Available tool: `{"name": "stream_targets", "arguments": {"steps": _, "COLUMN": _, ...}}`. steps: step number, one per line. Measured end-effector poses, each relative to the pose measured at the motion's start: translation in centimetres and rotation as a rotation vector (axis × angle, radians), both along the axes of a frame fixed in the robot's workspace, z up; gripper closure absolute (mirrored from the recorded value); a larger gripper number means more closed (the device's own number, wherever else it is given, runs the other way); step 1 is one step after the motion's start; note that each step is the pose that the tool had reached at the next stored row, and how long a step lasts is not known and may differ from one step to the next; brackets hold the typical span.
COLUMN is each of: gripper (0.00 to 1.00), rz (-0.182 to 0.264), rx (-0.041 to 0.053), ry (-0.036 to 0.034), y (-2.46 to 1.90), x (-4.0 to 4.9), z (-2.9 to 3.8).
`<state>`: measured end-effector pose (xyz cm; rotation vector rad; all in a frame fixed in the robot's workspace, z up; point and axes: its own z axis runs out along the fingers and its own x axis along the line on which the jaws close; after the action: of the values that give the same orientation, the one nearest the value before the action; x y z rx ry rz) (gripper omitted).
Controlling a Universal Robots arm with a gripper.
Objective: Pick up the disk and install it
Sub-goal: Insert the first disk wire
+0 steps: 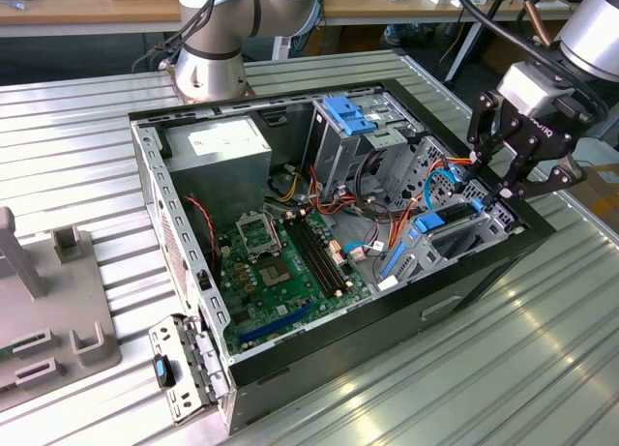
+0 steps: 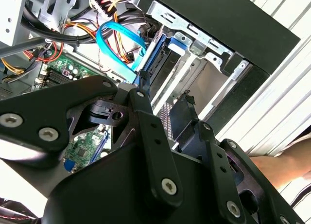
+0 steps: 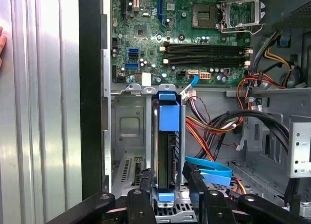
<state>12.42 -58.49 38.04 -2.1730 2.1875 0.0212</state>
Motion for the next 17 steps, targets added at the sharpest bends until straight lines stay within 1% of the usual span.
{"name": "stream_targets", "arguments": {"steps": 3, "gripper": 0.56, "rz": 0.0, "rx": 0.0, "ry": 0.0, "y": 0.03, "x": 0.03, "z": 0.0}}
{"name": "stream_targets", "arguments": {"steps": 5, "gripper": 0.56, "rz": 0.0, "rx": 0.0, "ry": 0.0, "y": 0.28, "x": 0.03, "z": 0.0}}
{"name": "stream_targets", "arguments": {"steps": 10, "gripper": 0.56, "rz": 0.0, "rx": 0.0, "ry": 0.0, "y": 0.3, "x": 0.06, "z": 0.0}}
{"name": "stream_targets", "arguments": {"steps": 12, "gripper": 0.56, "rz": 0.0, "rx": -0.0001, "ry": 0.0, "y": 0.31, "x": 0.32, "z": 0.0}}
{"name": "stream_targets", "arguments": {"steps": 16, "gripper": 0.56, "rz": 0.0, "rx": -0.0001, "ry": 0.0005, "y": 0.36, "x": 1.51, "z": 0.01}}
{"name": "stream_targets", "arguments": {"steps": 17, "gripper": 0.56, "rz": 0.0, "rx": -0.0001, "ry": 0.0005, "y": 0.36, "x": 1.51, "z": 0.01}}
